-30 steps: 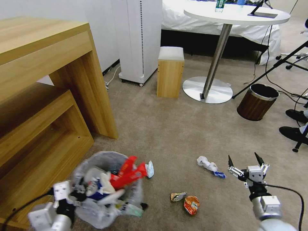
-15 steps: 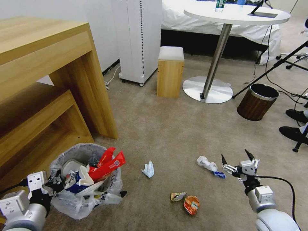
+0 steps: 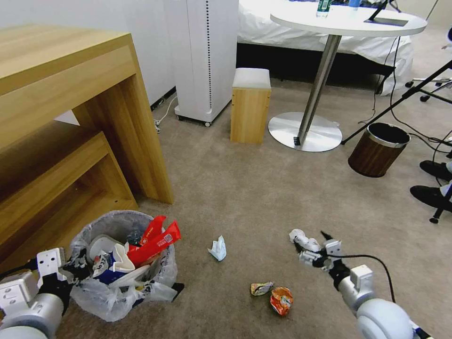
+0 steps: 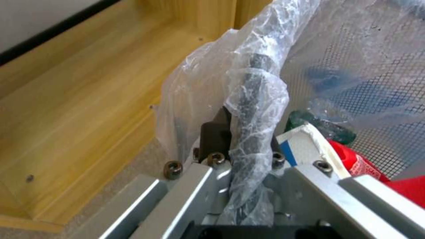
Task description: Pick up the trash bin and place the garbage on the floor into it.
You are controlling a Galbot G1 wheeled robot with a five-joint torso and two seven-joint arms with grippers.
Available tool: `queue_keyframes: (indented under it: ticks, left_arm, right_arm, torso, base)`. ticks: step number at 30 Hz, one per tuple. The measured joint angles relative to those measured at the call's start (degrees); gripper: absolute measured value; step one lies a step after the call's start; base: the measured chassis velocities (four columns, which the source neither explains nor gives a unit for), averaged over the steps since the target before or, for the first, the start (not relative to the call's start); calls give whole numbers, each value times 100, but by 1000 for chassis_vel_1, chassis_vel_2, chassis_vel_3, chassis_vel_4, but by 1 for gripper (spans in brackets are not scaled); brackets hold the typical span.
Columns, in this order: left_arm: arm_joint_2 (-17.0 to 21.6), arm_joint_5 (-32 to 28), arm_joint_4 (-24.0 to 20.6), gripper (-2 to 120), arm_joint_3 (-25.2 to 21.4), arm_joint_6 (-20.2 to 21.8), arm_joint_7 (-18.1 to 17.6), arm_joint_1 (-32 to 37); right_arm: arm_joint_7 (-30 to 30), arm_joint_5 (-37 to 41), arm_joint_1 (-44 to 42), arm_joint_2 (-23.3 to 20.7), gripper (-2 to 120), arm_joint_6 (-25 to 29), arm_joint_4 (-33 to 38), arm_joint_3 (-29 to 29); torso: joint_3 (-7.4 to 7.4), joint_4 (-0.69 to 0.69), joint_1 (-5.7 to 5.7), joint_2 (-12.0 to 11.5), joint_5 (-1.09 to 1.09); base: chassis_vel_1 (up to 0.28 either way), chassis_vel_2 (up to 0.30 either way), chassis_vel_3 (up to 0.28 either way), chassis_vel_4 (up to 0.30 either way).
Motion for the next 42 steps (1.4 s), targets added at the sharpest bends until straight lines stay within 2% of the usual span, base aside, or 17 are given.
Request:
queue_keyframes:
  ticks: [8, 12, 20, 25, 27, 30, 37, 42]
  left_arm:
    - [94, 19, 92, 0, 227, -37, -61, -61]
    - [96, 50, 107, 0, 326, -50, -49, -53]
    - [149, 145, 125, 0, 364, -39, 162, -39]
    - [124, 271, 138, 0, 417, -38, 286, 2]
    - [60, 418, 145, 0, 537, -38, 328, 26]
    - [25, 531, 151, 0, 592, -39, 348, 59]
    - [-20, 732, 150, 0, 651, -70, 402, 130]
    - [-87, 947, 178, 0, 890, -105, 434, 115]
  right_arm:
    - [272, 133, 267, -441, 100, -94, -190, -918]
    - [366, 203, 374, -467, 100, -108, -330, -1203]
    - [781, 303, 452, -334, 100, -493, -552, -1535]
    - [661, 658, 630, -237, 100, -408, -686, -1717]
    - [629, 883, 823, -92, 100, -348, -759, -2065]
    - [695, 829, 914, 28, 100, -360, -891, -2262]
    - [723, 505, 806, 190, 100, -305, -1167, -2270]
    - [735, 311, 636, 271, 100, -313, -1314, -2090]
  torso:
    - [0, -1, 0, 0, 0]
    - [0, 0, 0, 0, 1]
    - [0, -1, 0, 0, 0]
    - [0, 0, 0, 0, 0]
    - [-1, 0, 0, 0, 0]
    - [0, 0, 0, 0, 0]
    - [0, 0, 0, 0, 1]
    - [0, 0, 0, 0, 0]
  base:
    - [0, 0, 0, 0]
    - [0, 0, 0, 0]
    - [0, 0, 0, 0]
    - [0, 0, 0, 0]
    - [0, 0, 0, 0]
    - [0, 0, 0, 0]
    - [0, 0, 0, 0]
    - [0, 0, 0, 0]
